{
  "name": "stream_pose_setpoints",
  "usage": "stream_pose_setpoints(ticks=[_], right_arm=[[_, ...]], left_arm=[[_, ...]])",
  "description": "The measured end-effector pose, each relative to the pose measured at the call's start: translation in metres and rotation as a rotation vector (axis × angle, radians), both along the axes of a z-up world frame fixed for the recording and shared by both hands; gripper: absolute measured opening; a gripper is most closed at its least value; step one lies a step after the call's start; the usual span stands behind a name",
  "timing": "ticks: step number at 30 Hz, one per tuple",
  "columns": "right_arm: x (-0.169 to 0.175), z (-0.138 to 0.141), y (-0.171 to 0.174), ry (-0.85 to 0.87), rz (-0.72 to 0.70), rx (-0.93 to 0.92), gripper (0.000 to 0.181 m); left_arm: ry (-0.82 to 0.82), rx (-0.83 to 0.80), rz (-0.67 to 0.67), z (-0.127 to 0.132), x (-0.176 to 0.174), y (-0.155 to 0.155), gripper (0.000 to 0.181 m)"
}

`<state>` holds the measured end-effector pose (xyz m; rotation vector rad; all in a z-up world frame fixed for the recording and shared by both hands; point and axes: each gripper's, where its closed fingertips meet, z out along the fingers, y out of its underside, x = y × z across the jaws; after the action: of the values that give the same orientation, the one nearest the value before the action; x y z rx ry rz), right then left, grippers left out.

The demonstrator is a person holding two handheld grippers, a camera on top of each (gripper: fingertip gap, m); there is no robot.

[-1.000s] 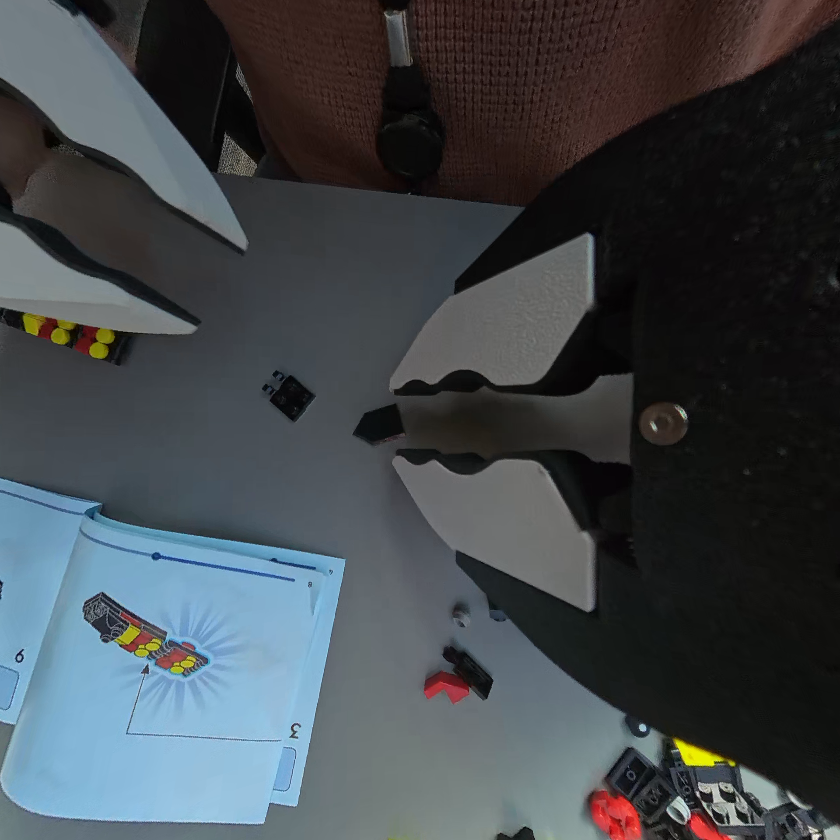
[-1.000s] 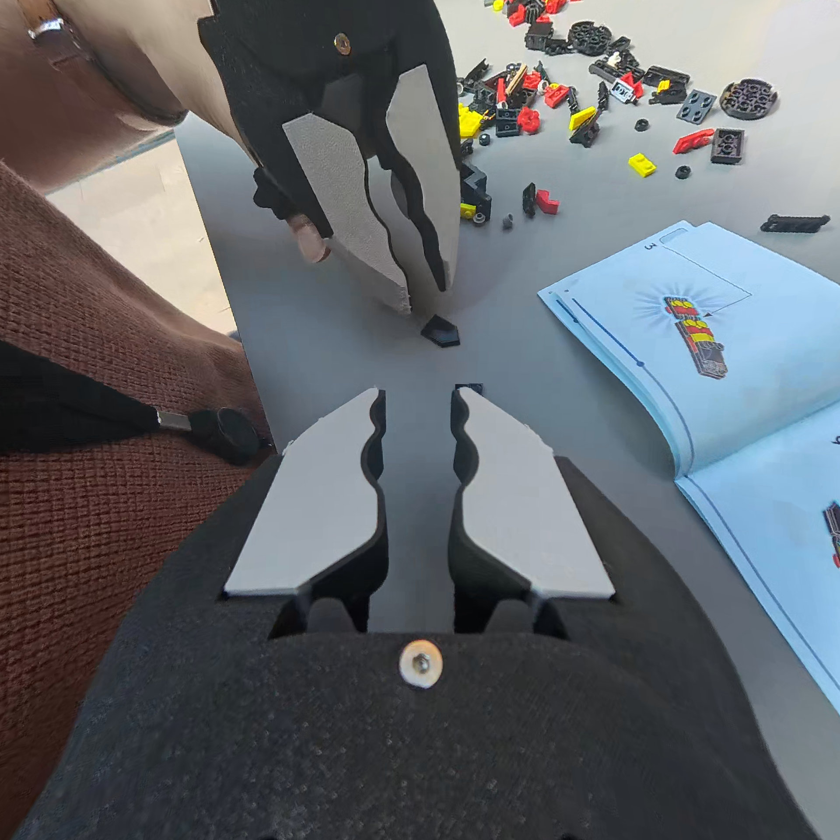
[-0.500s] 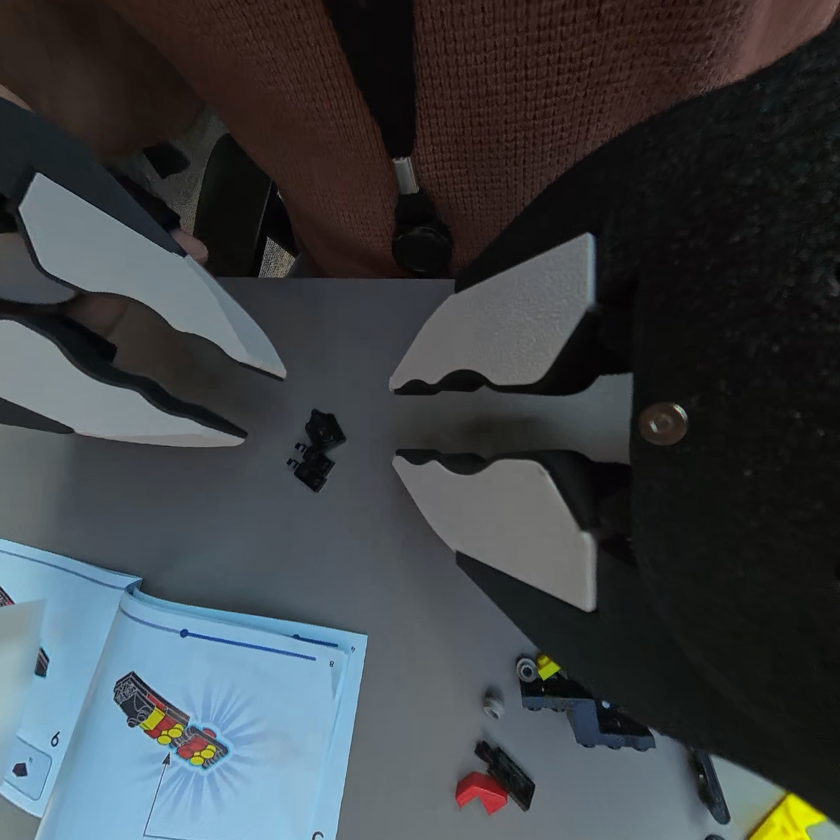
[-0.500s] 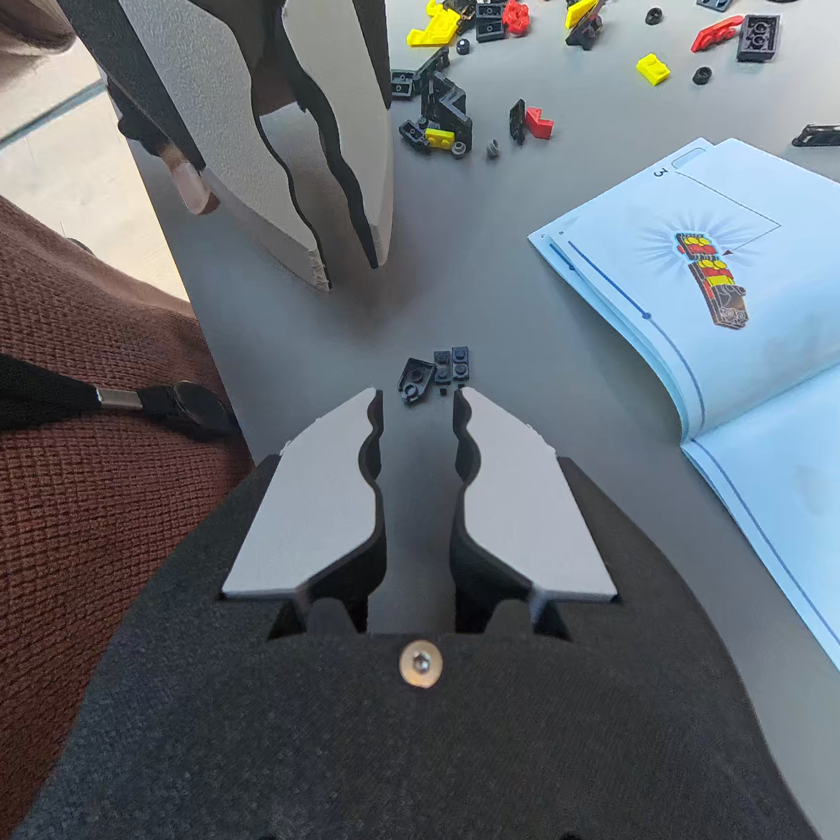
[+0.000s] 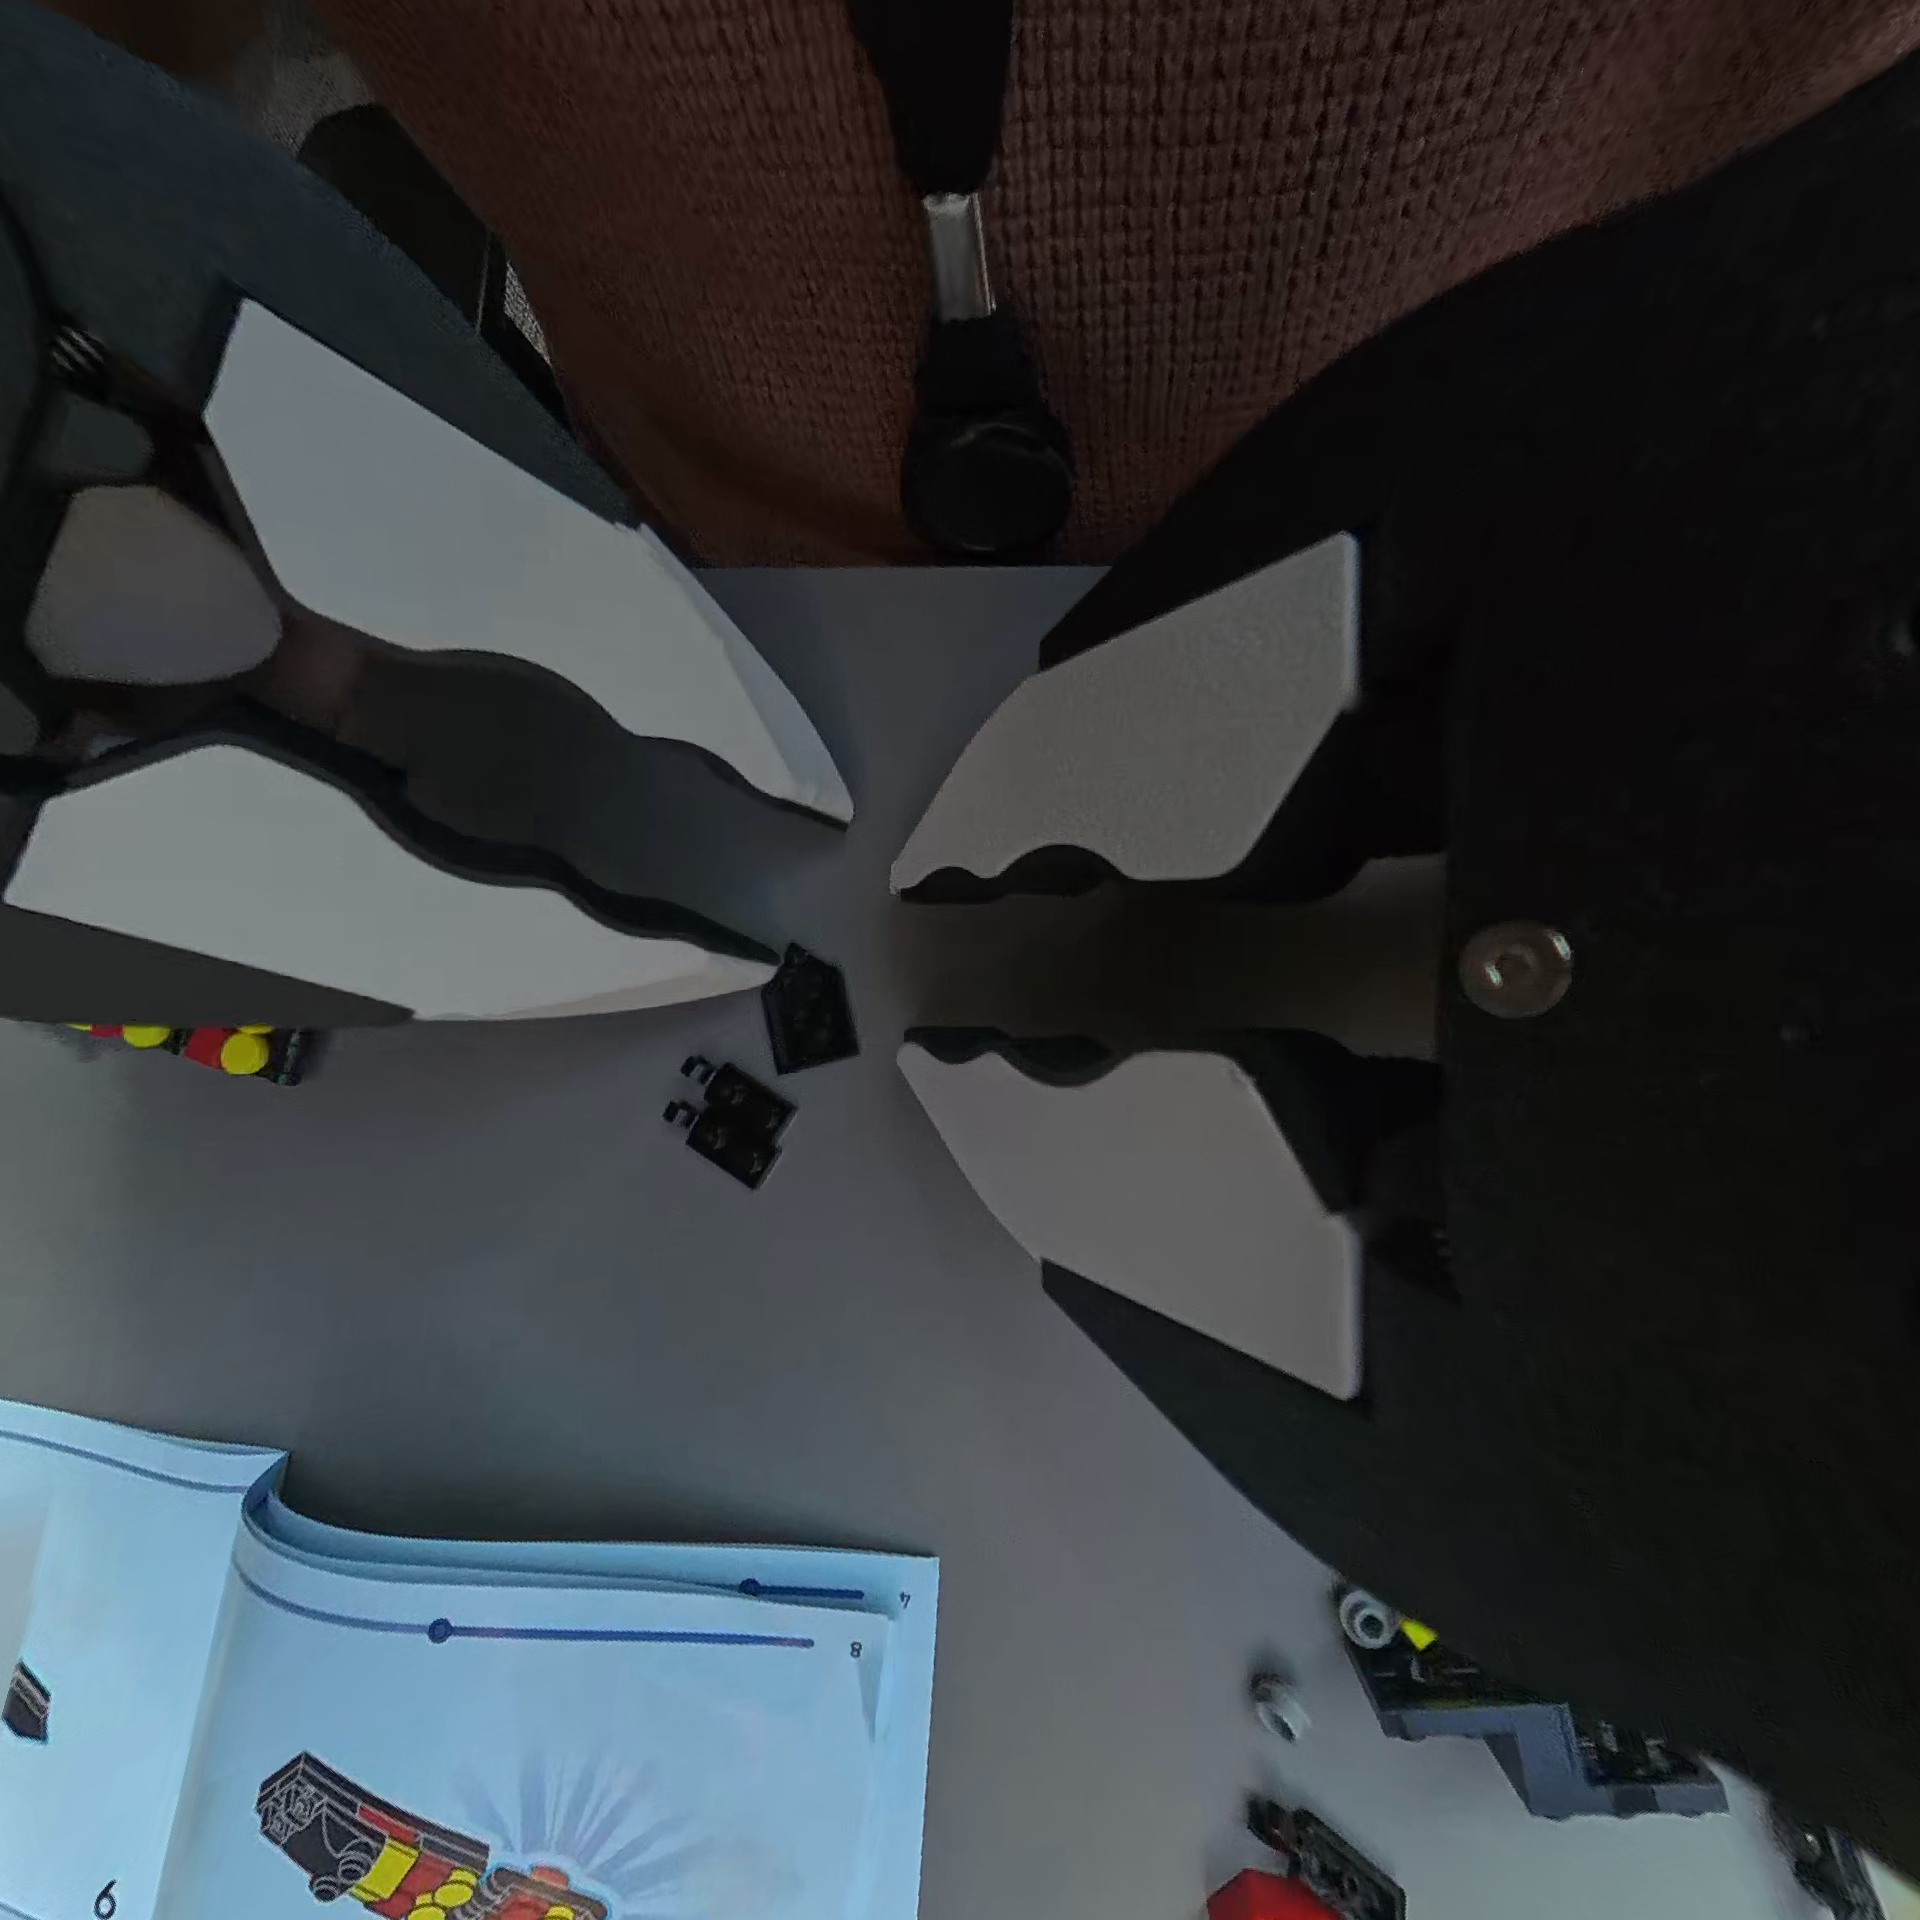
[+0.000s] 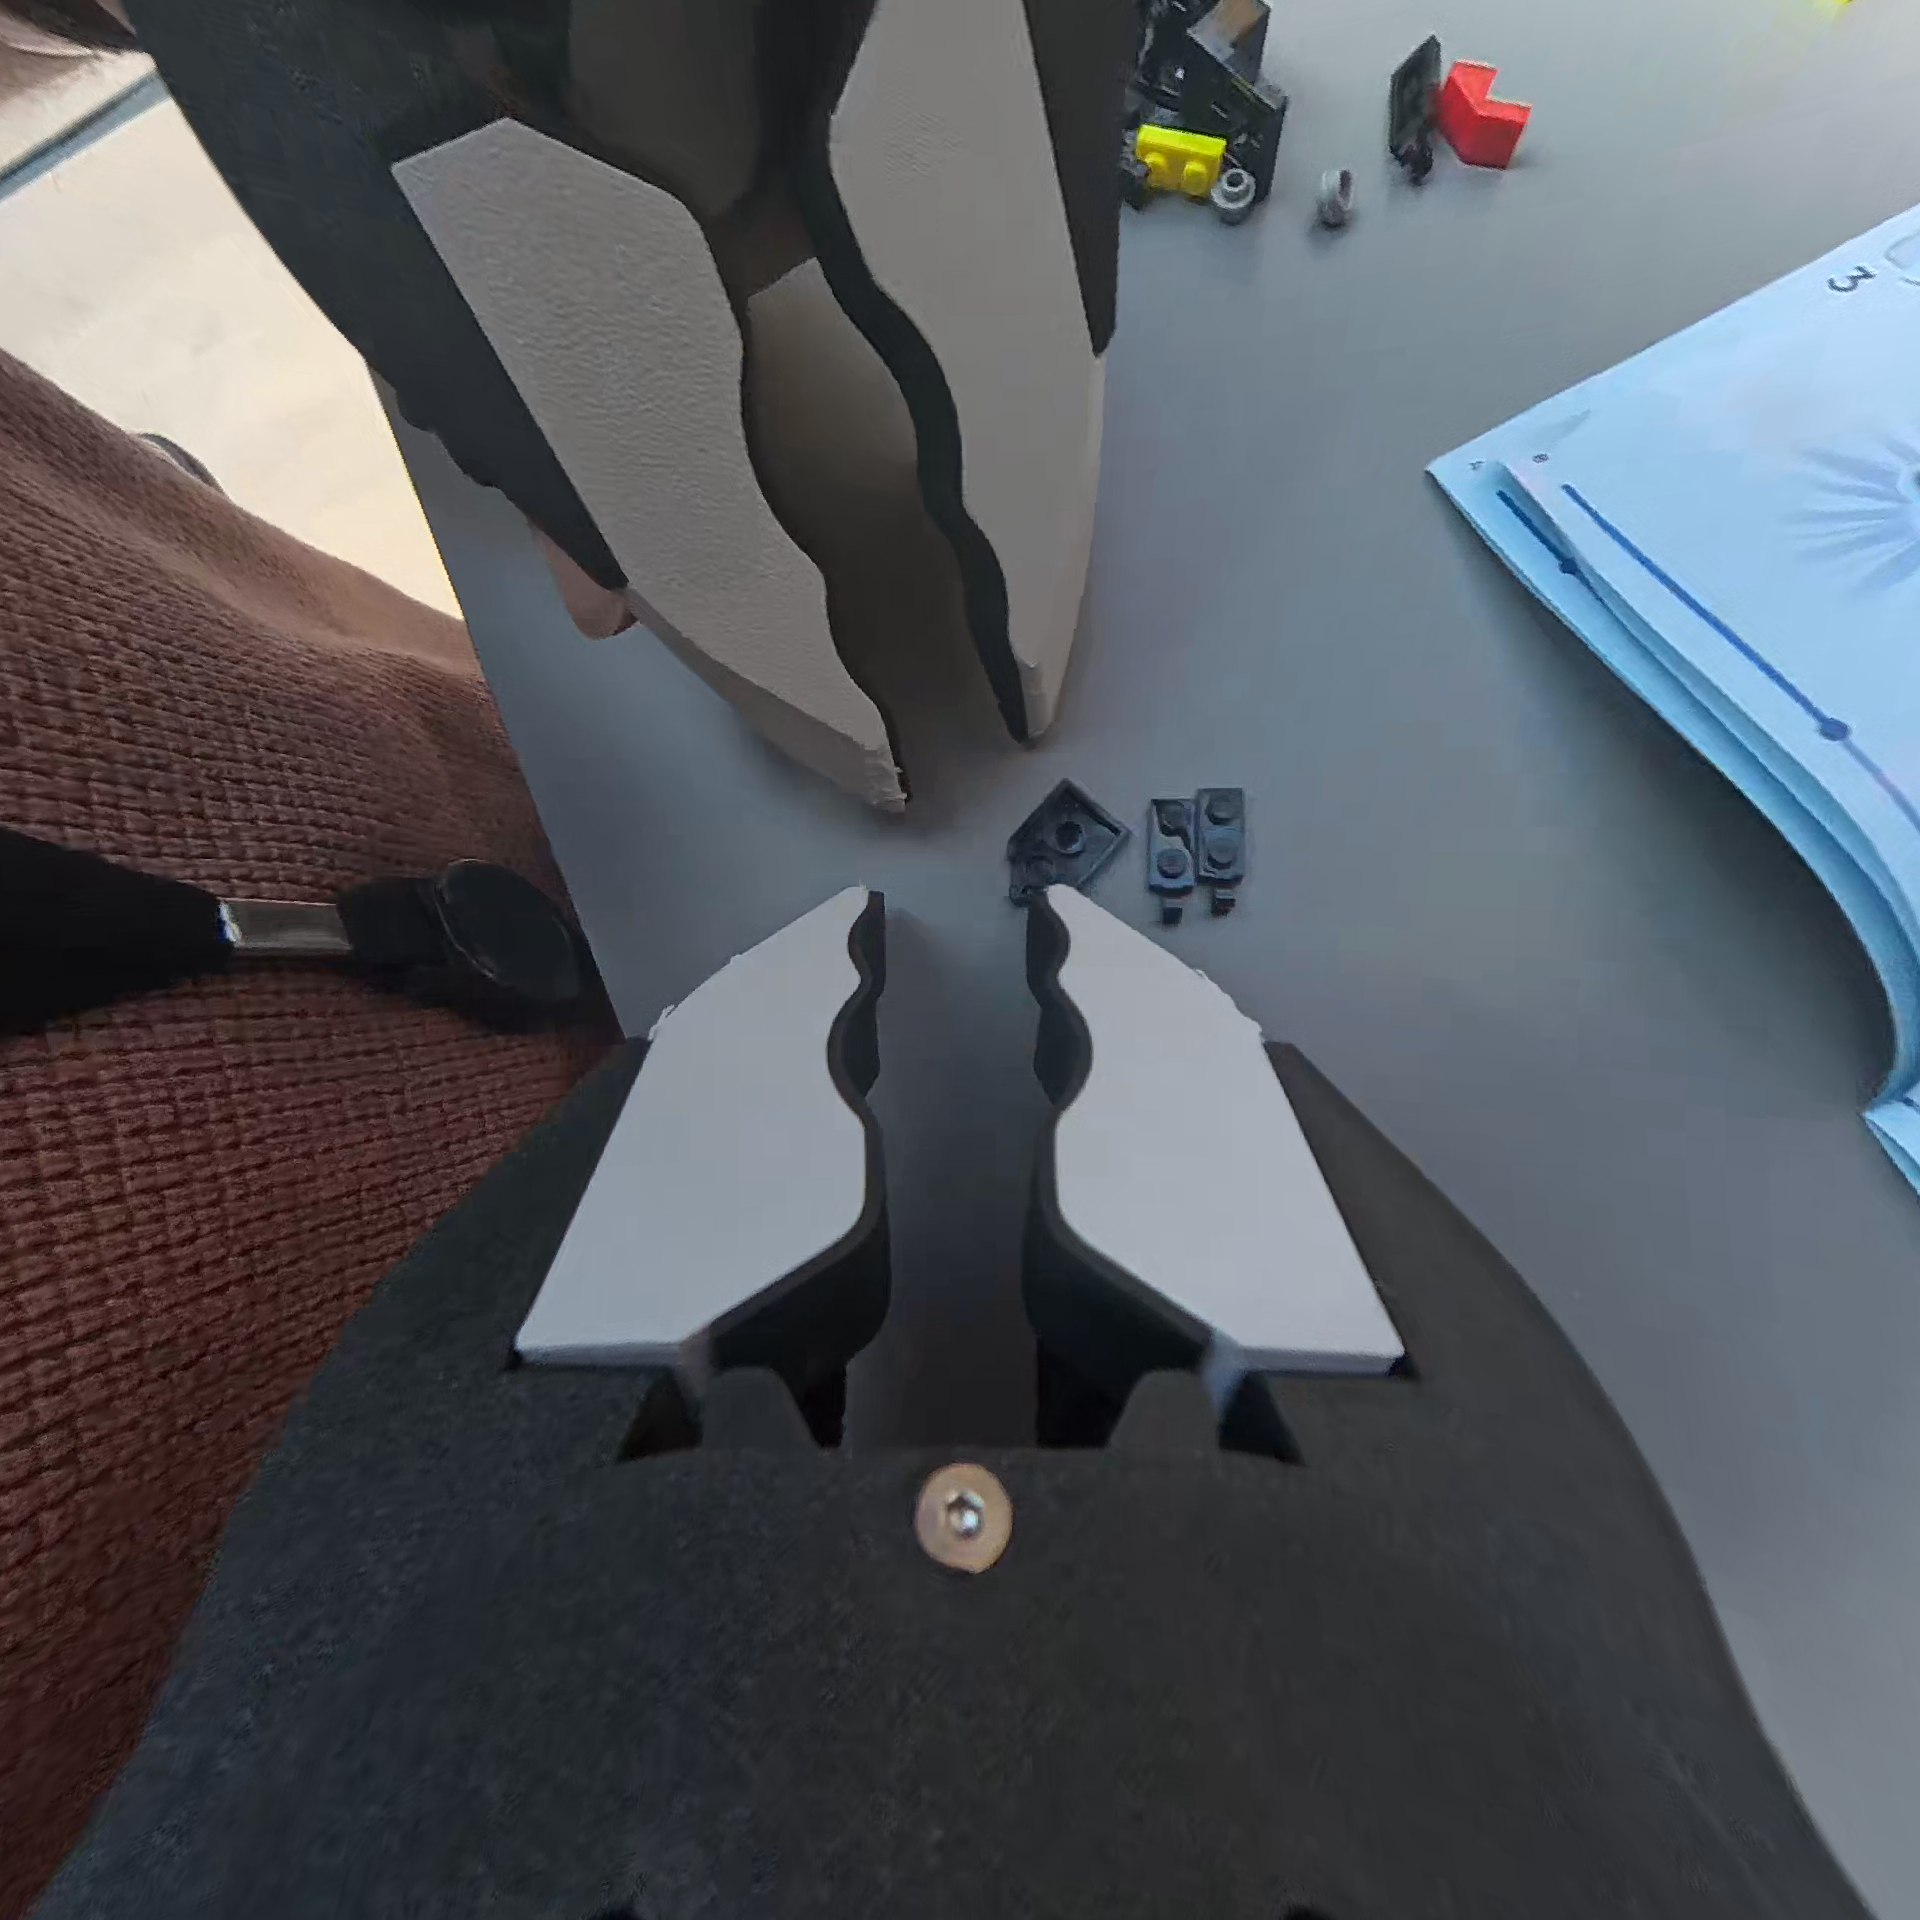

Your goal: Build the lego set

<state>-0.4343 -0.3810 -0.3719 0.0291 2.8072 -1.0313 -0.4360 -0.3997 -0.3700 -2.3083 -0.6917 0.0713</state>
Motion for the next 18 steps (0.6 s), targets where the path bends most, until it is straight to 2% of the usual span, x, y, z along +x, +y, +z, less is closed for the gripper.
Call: stream_pose_setpoints(ticks=[1,3,5,9,18], right_arm=[[0.008,0.002,-0.004,-0.018,0.028,-0.02,0.026],[0.015,0.005,-0.006,-0.023,0.061,-0.035,0.026],[0.006,0.004,-0.003,0.003,0.023,-0.022,0.026],[-0.006,-0.001,-0.003,0.022,-0.022,-0.001,0.025],[0.002,0.0,-0.02,-0.006,-0.01,-0.042,0.026]], left_arm=[[-0.008,0.001,0.006,0.001,0.001,-0.002,0.023],[-0.002,0.007,0.028,0.004,0.001,-0.008,0.023],[-0.006,0.008,0.04,0.006,0.003,-0.013,0.023],[-0.028,0.042,0.036,0.002,0.004,-0.007,0.023],[-0.038,0.076,0.037,0.001,-0.003,-0.004,0.026]])
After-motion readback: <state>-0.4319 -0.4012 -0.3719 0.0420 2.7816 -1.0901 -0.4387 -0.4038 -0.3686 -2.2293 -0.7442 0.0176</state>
